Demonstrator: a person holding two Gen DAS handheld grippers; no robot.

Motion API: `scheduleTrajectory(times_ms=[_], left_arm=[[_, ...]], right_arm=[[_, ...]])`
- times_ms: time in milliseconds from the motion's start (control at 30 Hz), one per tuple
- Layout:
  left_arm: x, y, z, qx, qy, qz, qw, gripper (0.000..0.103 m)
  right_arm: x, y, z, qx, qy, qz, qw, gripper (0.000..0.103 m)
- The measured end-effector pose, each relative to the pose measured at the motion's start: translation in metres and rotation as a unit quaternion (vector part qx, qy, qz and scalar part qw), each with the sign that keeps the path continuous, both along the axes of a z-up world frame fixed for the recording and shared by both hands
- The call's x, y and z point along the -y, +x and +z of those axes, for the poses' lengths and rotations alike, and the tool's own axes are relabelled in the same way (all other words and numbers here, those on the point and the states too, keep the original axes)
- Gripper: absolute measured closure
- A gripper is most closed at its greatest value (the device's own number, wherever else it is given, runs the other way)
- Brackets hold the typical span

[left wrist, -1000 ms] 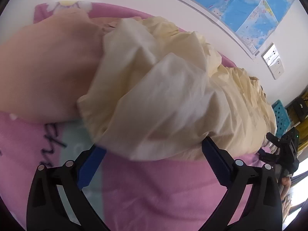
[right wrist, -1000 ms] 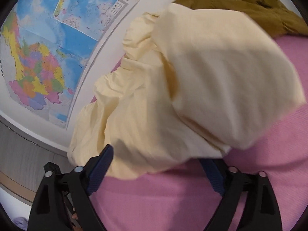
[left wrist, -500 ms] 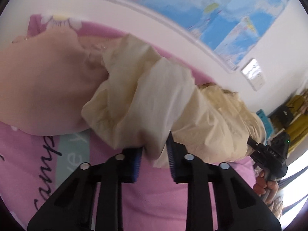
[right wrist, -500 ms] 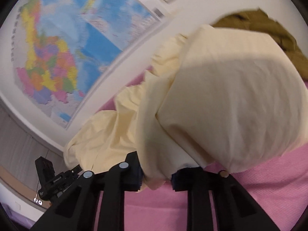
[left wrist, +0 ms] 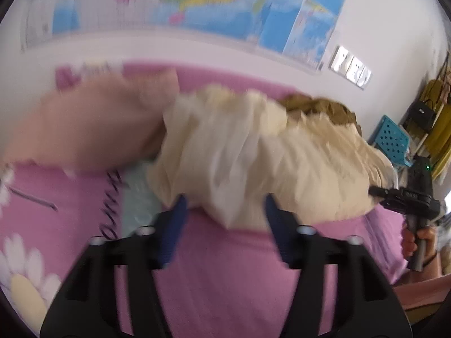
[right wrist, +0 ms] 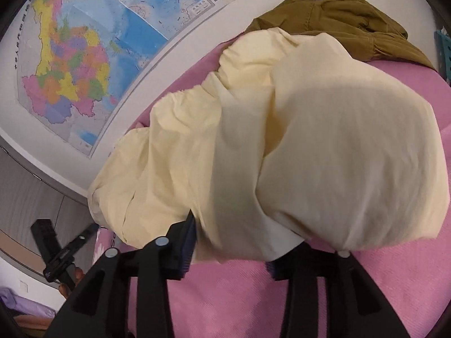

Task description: Fold large clothes

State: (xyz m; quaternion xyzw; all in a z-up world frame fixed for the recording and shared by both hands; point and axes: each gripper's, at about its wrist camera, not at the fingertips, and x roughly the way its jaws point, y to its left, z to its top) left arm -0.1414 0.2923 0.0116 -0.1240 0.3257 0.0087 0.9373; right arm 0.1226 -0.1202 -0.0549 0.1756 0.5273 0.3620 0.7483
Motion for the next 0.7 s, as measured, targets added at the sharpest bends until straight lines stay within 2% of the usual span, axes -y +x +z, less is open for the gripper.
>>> scheduleTrajectory(times_ms=[67, 167, 233, 300, 400, 467, 500, 533, 600, 700], left_arm=[[0.009, 0.004, 0.009, 0.008, 0.034, -0.002, 0.9994, 0.038], [0.021, 0.019, 0.011, 0.000, 0.074, -0.007, 0.9973, 0.038], [0.030, 0.035, 0.013, -0.002, 0.104, -0.007, 0.9945, 0.038], [0.036, 0.042, 0.019, 0.009, 0.118, -0.013, 0.9929, 0.038], [0.038, 0.052, 0.028, 0.029, 0.134, -0.012, 0.9904, 0.033], [0.037, 0.060, 0.031, 0.034, 0.151, -0.001, 0.9880, 0.029], [0.035, 0.068, 0.029, 0.026, 0.154, 0.000, 0.9877, 0.029], [0.031, 0.076, 0.027, 0.015, 0.152, 0.009, 0.9882, 0.029], [0.022, 0.088, 0.019, -0.008, 0.136, 0.011, 0.9906, 0.030], [0.014, 0.099, 0.004, -0.046, 0.128, 0.020, 0.9906, 0.033]], right_arm=[[-0.002, -0.006, 0.008, 0.016, -0.023, 0.014, 1.000, 0.037], [0.000, -0.021, 0.022, 0.047, -0.058, 0.039, 0.996, 0.037], [0.004, -0.033, 0.036, 0.074, -0.068, 0.056, 0.993, 0.037], [0.004, -0.042, 0.050, 0.102, -0.061, 0.068, 0.991, 0.037], [0.007, -0.045, 0.073, 0.163, -0.048, 0.052, 0.984, 0.037], [0.005, -0.036, 0.082, 0.209, -0.093, 0.006, 0.974, 0.035], [0.005, -0.029, 0.083, 0.219, -0.112, -0.014, 0.969, 0.025], [0.006, -0.010, 0.080, 0.223, -0.133, -0.045, 0.965, 0.015], [0.011, 0.022, 0.069, 0.211, -0.157, -0.089, 0.961, 0.012], [0.013, 0.072, 0.040, 0.128, -0.111, -0.076, 0.983, 0.011]])
